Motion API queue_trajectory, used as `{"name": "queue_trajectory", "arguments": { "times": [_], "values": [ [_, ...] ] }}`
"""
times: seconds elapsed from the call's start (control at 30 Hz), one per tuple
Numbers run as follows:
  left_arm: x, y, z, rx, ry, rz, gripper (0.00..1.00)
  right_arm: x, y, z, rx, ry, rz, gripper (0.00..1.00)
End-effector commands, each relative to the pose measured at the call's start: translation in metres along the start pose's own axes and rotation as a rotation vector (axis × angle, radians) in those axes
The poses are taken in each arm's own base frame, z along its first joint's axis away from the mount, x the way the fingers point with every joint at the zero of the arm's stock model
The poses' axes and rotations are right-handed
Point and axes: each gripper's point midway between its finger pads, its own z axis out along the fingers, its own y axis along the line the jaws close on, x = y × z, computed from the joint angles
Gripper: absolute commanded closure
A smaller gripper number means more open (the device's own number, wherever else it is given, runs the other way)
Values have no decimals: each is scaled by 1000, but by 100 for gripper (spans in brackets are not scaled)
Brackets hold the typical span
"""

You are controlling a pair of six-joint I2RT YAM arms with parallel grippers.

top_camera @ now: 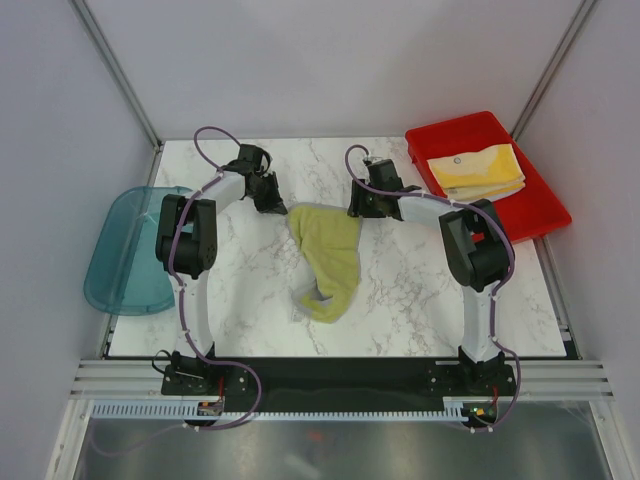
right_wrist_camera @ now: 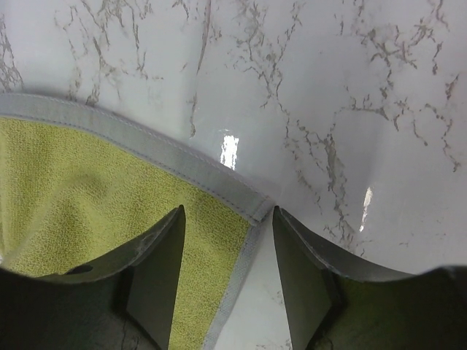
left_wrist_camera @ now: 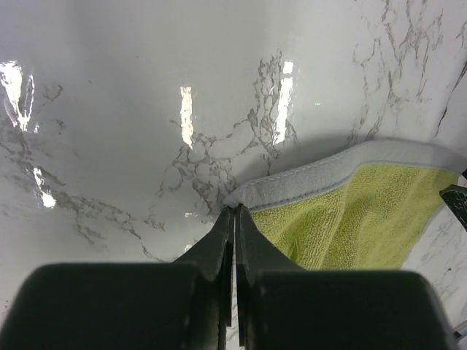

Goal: Fold and stack the towels
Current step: Flatten out the crumpled towel

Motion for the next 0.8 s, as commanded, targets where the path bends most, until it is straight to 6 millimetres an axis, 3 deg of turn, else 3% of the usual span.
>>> {"name": "queue_trajectory", "arguments": {
  "times": [0.0,0.13,0.27,0.37,0.43,0.47,0.5,0.57,0.6,0.63,0.67,0.7,0.73,0.77],
  "values": [
    [-4,-15,-9,48,-5,-10,98,40,-17,-5,69,120,20,40],
    [-4,-17,-10,58,-1,-6,98,44,-11,0,48,131,43,43],
    [-4,-21,-11,77,1,-1,98,48,-14,12,69,136,37,59],
    [-8,-29,-17,110,-4,17,98,37,-17,16,90,106,5,96],
    [-13,-40,-32,141,-28,38,98,19,-13,4,87,72,-25,100],
    [-12,-41,-37,144,-32,47,98,13,-13,-6,87,58,-30,100],
    [-19,-53,-60,171,-75,73,98,-12,1,-33,54,-9,-40,100],
    [-12,-63,-81,216,-80,111,98,-17,10,-65,19,-44,-58,100],
    [-9,-70,-95,242,-92,130,98,-37,23,-102,-18,-117,-68,100],
    [-8,-86,-126,285,-134,165,98,-29,24,-116,-28,-113,-80,100],
    [6,-85,-135,288,-130,181,98,-30,30,-134,-48,-138,-98,100],
    [13,-89,-148,299,-144,199,98,-43,39,-173,-82,-216,-110,100],
    [19,-105,-182,345,-200,243,98,-29,35,-183,-81,-212,-113,100],
    [38,-102,-185,361,-175,245,98,-27,38,-199,-101,-237,-117,100]
  ]
}}
